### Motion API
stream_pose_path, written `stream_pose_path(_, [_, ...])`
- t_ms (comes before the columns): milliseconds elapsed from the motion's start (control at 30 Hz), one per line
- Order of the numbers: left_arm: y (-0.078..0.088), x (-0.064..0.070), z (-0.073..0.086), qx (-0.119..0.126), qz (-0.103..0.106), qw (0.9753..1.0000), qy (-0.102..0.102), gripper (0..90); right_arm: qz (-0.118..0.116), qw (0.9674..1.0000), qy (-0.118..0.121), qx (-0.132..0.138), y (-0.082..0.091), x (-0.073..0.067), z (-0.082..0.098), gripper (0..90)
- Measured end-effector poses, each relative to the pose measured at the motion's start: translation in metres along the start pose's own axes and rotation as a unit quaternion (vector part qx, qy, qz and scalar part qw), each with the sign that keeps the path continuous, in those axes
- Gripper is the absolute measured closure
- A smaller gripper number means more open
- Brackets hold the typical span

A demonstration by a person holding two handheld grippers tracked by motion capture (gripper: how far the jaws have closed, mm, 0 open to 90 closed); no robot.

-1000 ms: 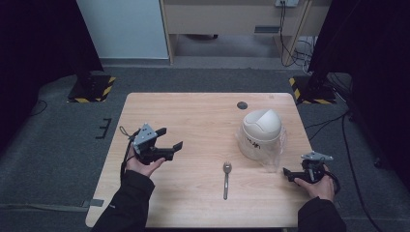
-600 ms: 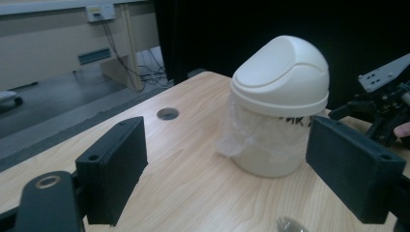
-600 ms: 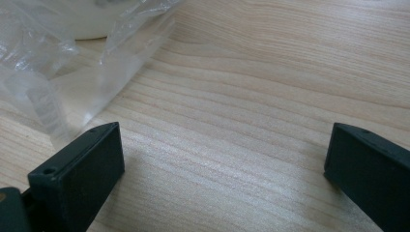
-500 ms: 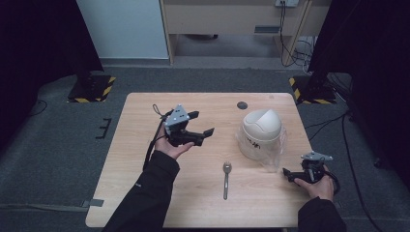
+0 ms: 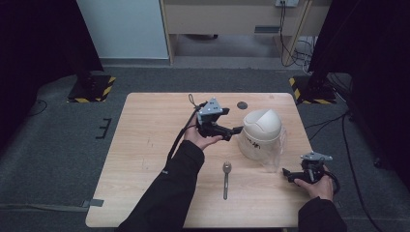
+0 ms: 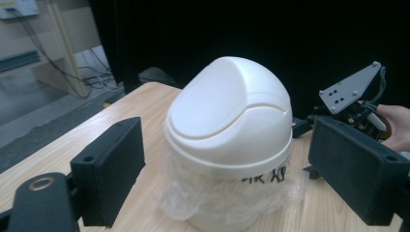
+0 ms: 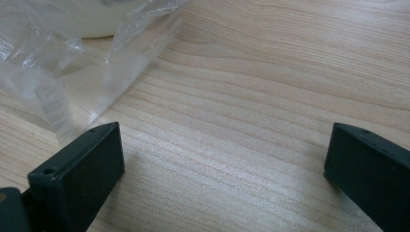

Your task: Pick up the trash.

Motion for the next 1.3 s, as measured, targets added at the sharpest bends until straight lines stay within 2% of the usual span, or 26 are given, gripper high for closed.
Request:
stream_pose_path(67, [-0.016, 0.003, -0.002, -0.002, 0.012, 0.9999, -0.005, 12.2, 0.000, 1.0000, 0.000, 0.000, 0.000, 0.000, 0.000, 0.9])
stream_pose_path(200, [-0.036, 0.006, -0.003, -0.012, 0.022, 0.9996, -0.012, 12.2, 0.000, 1.0000, 0.000, 0.000, 0.000, 0.000, 0.000, 0.9])
stream_pose_path(500, [-0.064, 0.012, -0.005, -0.019, 0.044, 0.9987, -0.015, 13.4, -0.001, 1.0000, 0.000, 0.000, 0.000, 0.000, 0.000, 0.9])
stream_pose_path(700, [-0.076, 0.013, 0.001, -0.035, 0.058, 0.9976, -0.013, 11.8, -0.002, 1.0000, 0.004, -0.001, 0.000, 0.000, 0.000, 0.9])
stream_pose_path(833, [-0.080, 0.011, 0.001, -0.029, 0.066, 0.9974, 0.002, 10.8, -0.002, 1.0000, 0.005, 0.000, 0.000, -0.001, 0.000, 0.9])
stream_pose_path(900, [-0.082, 0.010, 0.001, -0.032, 0.066, 0.9973, 0.004, 10.3, -0.002, 1.0000, 0.005, 0.000, 0.000, -0.001, 0.000, 0.9])
stream_pose_path(967, [-0.087, 0.009, -0.001, -0.048, 0.064, 0.9968, 0.002, 9.8, -0.002, 1.0000, 0.004, -0.001, 0.000, -0.001, 0.000, 0.9])
stream_pose_path(1067, [-0.091, 0.010, -0.004, -0.058, 0.061, 0.9964, 0.002, 9.9, -0.002, 1.0000, 0.004, -0.001, 0.000, -0.001, 0.000, 0.9])
stream_pose_path(1167, [-0.098, 0.012, -0.005, -0.059, 0.063, 0.9962, 0.007, 10.0, -0.003, 1.0000, 0.004, -0.001, 0.000, -0.001, 0.000, 0.9])
stream_pose_path(1300, [-0.098, 0.013, -0.006, -0.057, 0.064, 0.9963, 0.011, 10.7, -0.003, 1.0000, 0.005, -0.001, 0.000, -0.001, 0.000, 0.9])
Point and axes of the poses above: each handheld gripper's, and its own axes: y roughly backward along the jaws, z roughly out of its underside, x roughly to its right, the point moved 3 cm from there along -y, roughly forward along the jaws, and after that the axes turned 10 degrees about -x, right-handed, at the moved point
